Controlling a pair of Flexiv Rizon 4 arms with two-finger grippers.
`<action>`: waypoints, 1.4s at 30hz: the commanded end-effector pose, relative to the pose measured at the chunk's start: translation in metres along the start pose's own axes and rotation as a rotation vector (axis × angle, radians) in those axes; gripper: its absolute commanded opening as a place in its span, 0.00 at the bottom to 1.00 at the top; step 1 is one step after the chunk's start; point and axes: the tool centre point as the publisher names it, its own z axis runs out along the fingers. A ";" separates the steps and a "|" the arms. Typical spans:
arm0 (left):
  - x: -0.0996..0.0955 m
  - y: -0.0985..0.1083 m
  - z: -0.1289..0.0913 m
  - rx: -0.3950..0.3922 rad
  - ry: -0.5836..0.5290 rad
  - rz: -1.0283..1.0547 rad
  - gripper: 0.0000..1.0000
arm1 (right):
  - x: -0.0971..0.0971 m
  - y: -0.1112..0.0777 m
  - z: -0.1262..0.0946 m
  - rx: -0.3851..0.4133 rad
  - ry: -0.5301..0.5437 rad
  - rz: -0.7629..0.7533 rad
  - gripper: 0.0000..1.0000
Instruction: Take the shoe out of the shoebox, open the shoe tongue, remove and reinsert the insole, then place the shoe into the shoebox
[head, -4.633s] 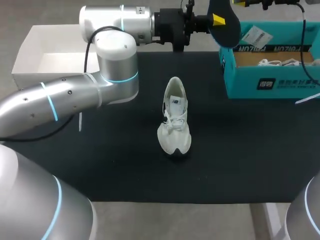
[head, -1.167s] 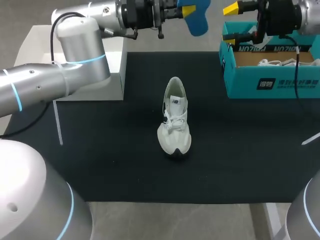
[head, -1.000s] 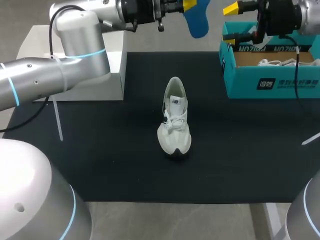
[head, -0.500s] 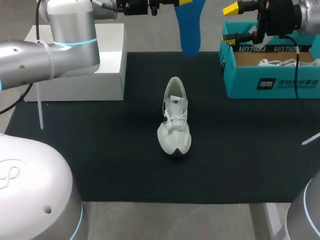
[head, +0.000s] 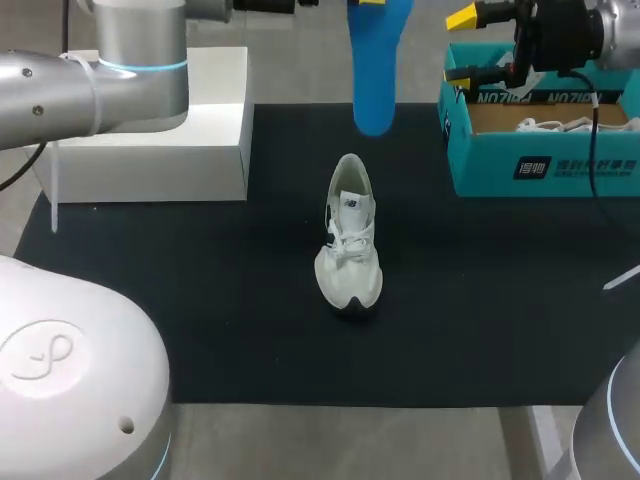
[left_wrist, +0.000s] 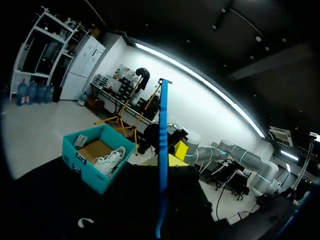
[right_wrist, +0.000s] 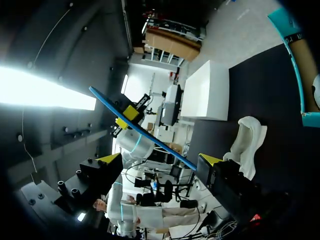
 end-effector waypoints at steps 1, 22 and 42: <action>-0.010 0.007 -0.005 -0.058 0.059 -0.395 0.00 | 0.000 0.001 0.001 0.002 -0.003 0.001 1.00; -0.014 0.009 -0.007 -0.026 0.140 -0.591 0.00 | 0.000 0.001 0.001 0.002 -0.003 0.001 1.00; -0.041 0.046 0.002 0.010 0.111 -0.799 0.00 | 0.005 0.002 0.000 0.001 -0.044 0.008 1.00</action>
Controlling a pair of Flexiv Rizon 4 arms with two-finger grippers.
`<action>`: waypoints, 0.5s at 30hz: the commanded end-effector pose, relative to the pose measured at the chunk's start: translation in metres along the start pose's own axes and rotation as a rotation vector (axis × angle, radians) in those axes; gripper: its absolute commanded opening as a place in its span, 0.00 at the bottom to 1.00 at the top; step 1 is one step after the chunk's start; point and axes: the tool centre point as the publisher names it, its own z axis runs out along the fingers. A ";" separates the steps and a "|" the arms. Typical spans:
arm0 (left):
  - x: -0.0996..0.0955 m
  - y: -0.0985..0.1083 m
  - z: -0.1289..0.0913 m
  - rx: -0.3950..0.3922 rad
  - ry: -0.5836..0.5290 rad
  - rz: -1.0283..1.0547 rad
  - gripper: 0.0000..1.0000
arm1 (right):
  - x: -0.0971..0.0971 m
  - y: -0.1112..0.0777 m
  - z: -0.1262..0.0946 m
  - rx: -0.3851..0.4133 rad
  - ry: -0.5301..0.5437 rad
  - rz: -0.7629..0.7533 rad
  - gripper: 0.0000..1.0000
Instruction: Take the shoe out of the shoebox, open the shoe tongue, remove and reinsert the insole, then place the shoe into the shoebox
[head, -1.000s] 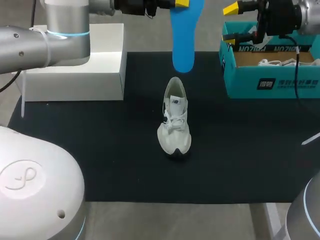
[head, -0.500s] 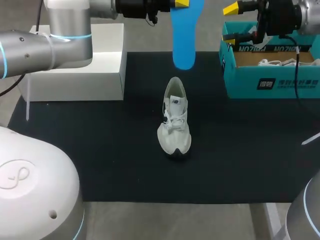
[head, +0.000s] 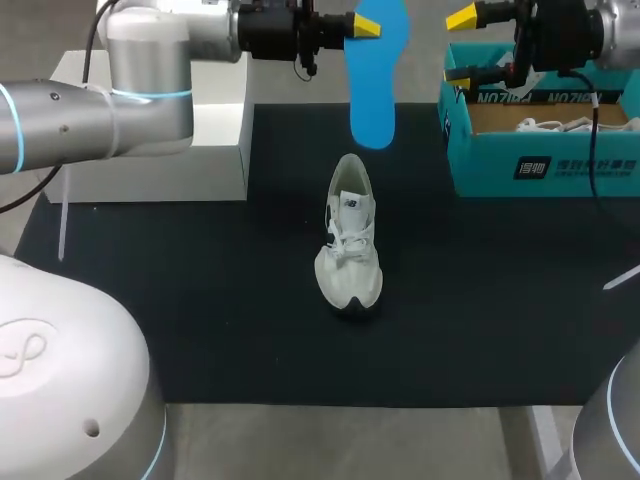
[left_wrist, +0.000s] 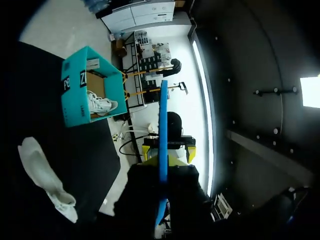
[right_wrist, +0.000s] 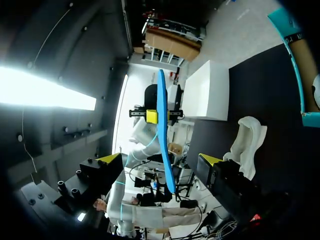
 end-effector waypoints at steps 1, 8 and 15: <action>-0.009 0.003 0.001 0.027 0.007 -0.019 0.00 | 0.009 0.003 0.001 0.002 -0.074 0.010 1.00; -0.016 -0.005 0.002 0.046 0.023 -0.045 0.00 | 0.025 0.004 0.010 -0.045 -0.277 0.067 1.00; -0.021 -0.009 0.003 0.041 0.015 -0.061 0.00 | 0.031 0.001 0.025 -0.063 -0.469 0.098 1.00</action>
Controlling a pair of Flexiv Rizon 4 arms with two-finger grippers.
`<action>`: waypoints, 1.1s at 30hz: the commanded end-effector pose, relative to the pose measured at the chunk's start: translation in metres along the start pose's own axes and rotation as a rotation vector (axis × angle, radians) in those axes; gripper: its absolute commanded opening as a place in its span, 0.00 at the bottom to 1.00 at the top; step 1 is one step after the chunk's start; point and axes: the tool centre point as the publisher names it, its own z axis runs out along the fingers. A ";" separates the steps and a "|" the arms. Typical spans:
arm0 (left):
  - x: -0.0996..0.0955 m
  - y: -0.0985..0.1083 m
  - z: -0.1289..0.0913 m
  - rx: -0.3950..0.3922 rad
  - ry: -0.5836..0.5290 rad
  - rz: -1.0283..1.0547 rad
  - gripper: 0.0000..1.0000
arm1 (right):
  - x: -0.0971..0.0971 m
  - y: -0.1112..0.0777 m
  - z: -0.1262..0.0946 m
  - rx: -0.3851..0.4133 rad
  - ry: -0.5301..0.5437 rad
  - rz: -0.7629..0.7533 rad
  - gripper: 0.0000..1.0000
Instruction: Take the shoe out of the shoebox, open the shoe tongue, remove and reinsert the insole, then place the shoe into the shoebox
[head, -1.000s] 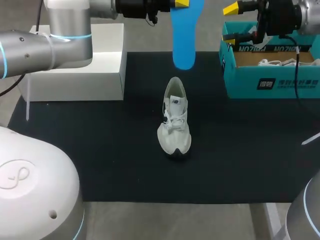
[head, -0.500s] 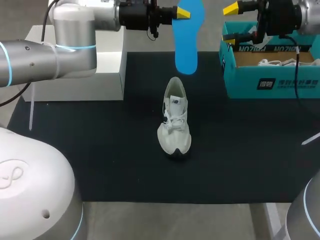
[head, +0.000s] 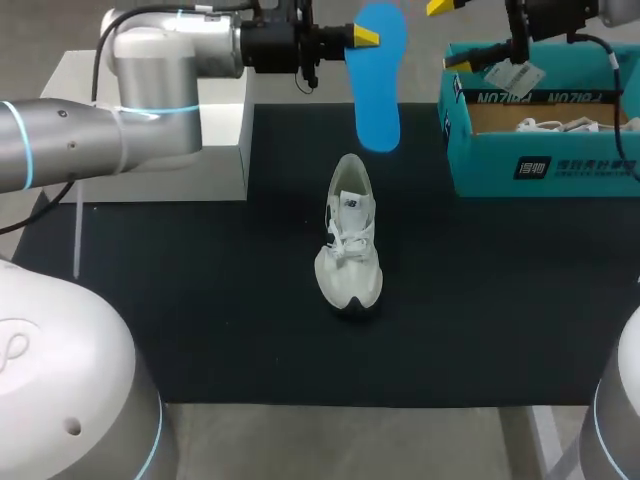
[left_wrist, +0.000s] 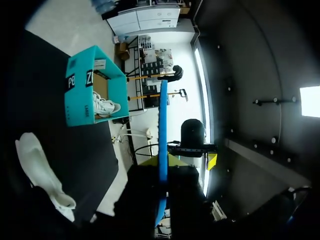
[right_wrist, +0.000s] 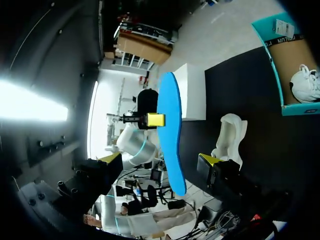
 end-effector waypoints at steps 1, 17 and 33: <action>-0.004 -0.005 0.000 -0.002 -0.006 -0.001 0.00 | 0.013 -0.008 0.004 -0.025 -0.179 0.004 1.00; -0.008 -0.009 0.000 -0.018 0.003 -0.045 0.00 | 0.025 -0.019 0.009 -0.111 -0.652 0.075 1.00; -0.014 -0.011 -0.004 -0.032 0.034 -0.118 0.00 | 0.019 -0.002 0.050 0.019 -0.753 0.035 1.00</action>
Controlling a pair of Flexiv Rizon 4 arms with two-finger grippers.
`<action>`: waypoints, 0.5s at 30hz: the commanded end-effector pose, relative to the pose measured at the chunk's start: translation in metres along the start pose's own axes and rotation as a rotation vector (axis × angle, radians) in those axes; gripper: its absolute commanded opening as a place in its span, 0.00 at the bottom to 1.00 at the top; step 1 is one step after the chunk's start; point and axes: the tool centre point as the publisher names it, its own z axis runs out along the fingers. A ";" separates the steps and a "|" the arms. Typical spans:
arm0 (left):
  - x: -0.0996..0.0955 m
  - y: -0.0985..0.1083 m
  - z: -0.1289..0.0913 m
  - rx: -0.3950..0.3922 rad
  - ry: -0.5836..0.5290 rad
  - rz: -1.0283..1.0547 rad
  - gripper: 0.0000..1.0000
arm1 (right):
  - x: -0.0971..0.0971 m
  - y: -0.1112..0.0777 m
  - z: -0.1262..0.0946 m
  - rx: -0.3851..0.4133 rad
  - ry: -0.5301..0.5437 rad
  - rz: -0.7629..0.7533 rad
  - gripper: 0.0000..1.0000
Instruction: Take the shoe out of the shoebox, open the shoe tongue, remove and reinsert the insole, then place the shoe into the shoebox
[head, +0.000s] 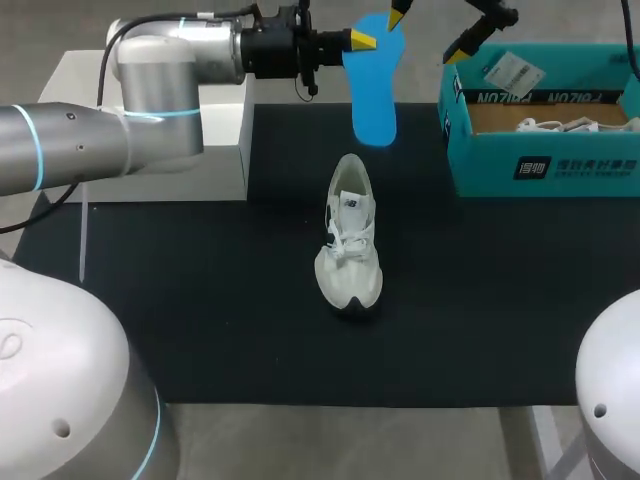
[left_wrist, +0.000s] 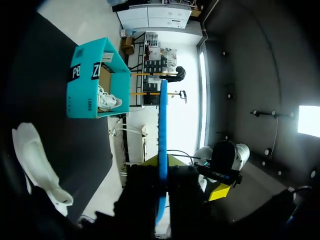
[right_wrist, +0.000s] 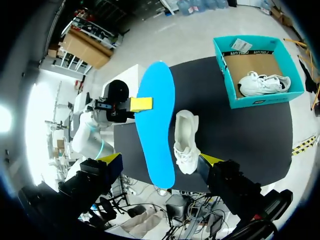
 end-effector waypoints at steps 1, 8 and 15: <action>-0.002 -0.004 -0.001 -0.016 -0.005 -0.002 0.00 | 0.019 0.018 0.018 0.066 -0.157 -0.036 1.00; -0.003 -0.005 -0.001 -0.010 -0.006 -0.005 0.00 | 0.048 0.016 0.034 0.047 -0.411 0.024 1.00; -0.006 -0.005 -0.003 -0.016 -0.016 -0.016 0.00 | 0.058 0.011 0.043 -0.008 -0.513 -0.007 1.00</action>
